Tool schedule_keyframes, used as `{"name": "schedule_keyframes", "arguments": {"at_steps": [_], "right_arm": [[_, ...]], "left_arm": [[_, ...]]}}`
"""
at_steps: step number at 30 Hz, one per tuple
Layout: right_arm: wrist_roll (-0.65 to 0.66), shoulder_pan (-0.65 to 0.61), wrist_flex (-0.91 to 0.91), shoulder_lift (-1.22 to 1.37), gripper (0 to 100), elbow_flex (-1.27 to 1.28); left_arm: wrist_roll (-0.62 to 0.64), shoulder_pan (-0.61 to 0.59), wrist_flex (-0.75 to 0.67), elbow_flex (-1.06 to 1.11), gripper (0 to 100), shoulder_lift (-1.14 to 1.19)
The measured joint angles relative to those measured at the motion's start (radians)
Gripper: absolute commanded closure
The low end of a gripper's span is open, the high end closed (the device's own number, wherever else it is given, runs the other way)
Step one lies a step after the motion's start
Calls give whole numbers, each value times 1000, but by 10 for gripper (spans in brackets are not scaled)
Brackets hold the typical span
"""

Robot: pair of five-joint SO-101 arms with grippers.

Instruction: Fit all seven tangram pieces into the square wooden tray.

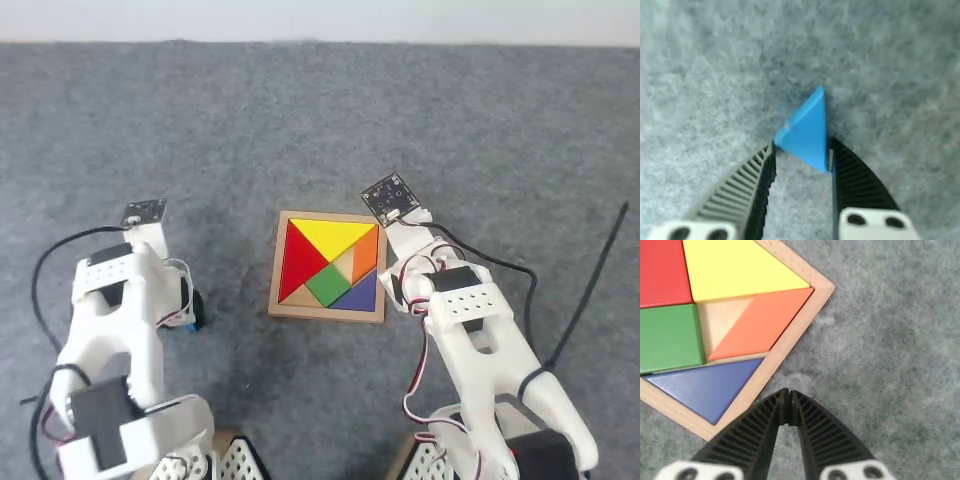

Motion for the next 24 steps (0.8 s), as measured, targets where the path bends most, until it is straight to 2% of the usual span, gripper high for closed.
{"name": "schedule_keyframes", "arguments": {"at_steps": [8, 12, 24], "right_arm": [[0, 0, 0, 0, 992, 0], [0, 0, 0, 0, 992, 0], [0, 0, 0, 0, 992, 0]], "left_arm": [[0, 2, -20, -5, 829, 5], [31, -41, -40, -5, 778, -20], [94, -49, -92, -5, 818, -12]]}}
